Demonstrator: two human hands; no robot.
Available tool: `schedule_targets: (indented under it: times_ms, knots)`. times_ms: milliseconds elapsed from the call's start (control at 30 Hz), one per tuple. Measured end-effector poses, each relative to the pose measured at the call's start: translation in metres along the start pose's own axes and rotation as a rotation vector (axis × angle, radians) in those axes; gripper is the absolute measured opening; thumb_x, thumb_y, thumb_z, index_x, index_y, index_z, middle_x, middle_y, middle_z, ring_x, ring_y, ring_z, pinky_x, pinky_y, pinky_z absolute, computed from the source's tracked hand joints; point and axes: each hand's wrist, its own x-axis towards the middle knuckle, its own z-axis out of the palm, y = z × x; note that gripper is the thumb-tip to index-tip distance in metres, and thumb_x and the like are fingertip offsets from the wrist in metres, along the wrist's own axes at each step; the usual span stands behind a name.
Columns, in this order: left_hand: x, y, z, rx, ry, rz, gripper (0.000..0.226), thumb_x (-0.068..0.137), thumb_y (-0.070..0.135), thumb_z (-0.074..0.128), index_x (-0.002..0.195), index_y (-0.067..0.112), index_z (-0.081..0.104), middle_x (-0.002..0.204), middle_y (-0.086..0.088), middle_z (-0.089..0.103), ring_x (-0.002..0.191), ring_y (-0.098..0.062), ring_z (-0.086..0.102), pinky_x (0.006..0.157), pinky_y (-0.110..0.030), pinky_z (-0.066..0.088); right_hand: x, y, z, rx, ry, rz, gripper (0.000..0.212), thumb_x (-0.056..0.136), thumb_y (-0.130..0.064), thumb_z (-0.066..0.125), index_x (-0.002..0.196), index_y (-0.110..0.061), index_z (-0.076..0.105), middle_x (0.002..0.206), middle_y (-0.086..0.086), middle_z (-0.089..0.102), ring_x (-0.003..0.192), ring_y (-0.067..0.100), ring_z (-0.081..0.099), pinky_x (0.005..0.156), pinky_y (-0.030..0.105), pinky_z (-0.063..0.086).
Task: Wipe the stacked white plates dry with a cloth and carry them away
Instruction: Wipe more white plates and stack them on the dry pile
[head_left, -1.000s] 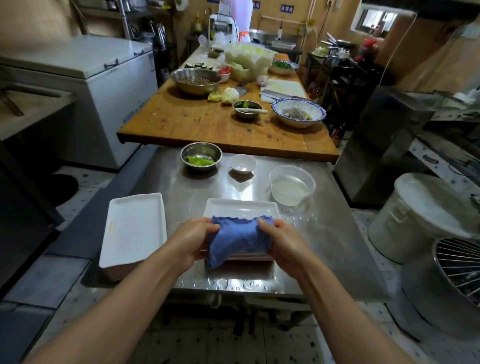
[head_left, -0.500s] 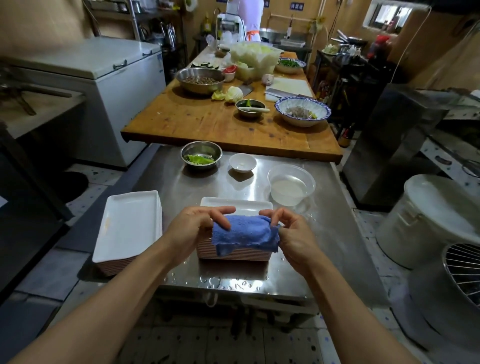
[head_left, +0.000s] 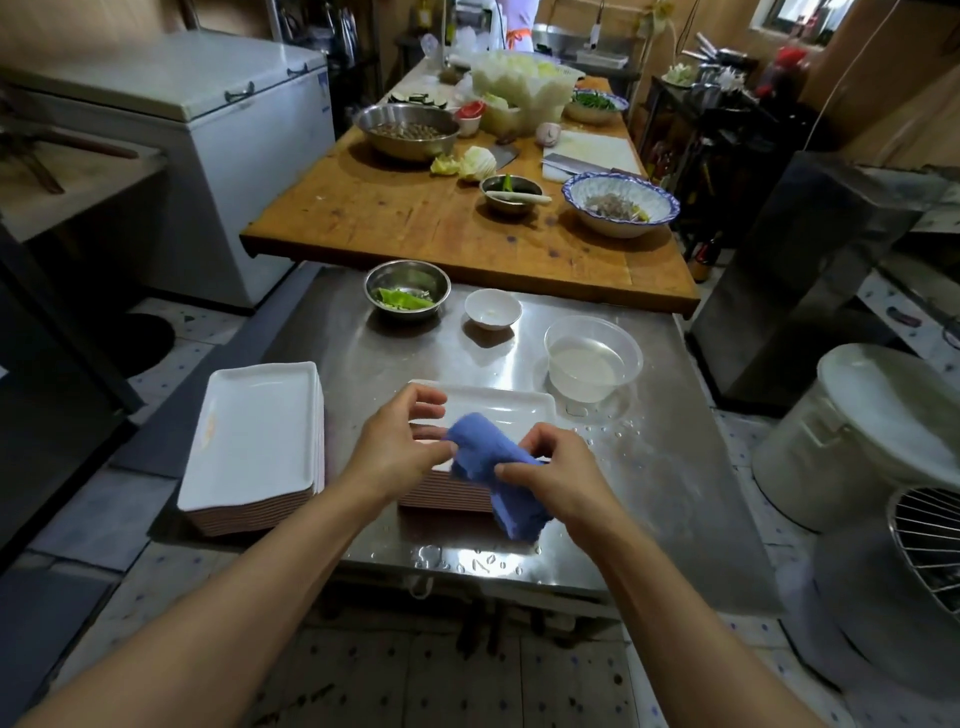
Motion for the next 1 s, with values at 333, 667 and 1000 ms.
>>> schedule_targets:
  times_ms: [333, 667, 1000]
  knots:
    - [0.035, -0.046, -0.019, 0.471, 0.168, -0.224, 0.042, 0.081, 0.014, 0.065, 0.121, 0.013, 0.053, 0.121, -0.007, 0.058, 0.108, -0.025, 0.055, 0.091, -0.033, 0.042, 0.05, 0.026, 0.003, -0.767, 0.233, -0.128, 0.017, 0.085, -0.008, 0.057, 0.1, -0.003, 0.055, 0.109, 0.013, 0.047, 0.091, 0.033, 0.053, 0.074, 0.042, 0.048]
    - [0.042, -0.067, -0.019, 0.411, 0.15, -0.212, 0.042, 0.084, 0.007, 0.058, 0.124, 0.019, 0.06, 0.092, -0.003, 0.064, 0.087, -0.02, 0.055, 0.078, -0.024, 0.038, 0.043, 0.039, 0.004, -0.733, -0.023, -0.203, 0.022, 0.091, -0.006, 0.049, 0.107, -0.002, 0.064, 0.12, 0.008, 0.055, 0.107, 0.027, 0.054, 0.087, 0.042, 0.046]
    - [0.044, -0.078, -0.02, 0.169, 0.108, -0.242, 0.049, 0.082, 0.0, 0.058, 0.125, 0.023, 0.062, 0.064, 0.002, 0.051, 0.067, -0.019, 0.05, 0.078, -0.04, 0.05, 0.026, 0.045, 0.053, -0.863, -0.037, -0.272, 0.023, 0.092, -0.013, 0.049, 0.114, -0.011, 0.056, 0.126, 0.005, 0.043, 0.106, 0.021, 0.049, 0.082, 0.03, 0.045]
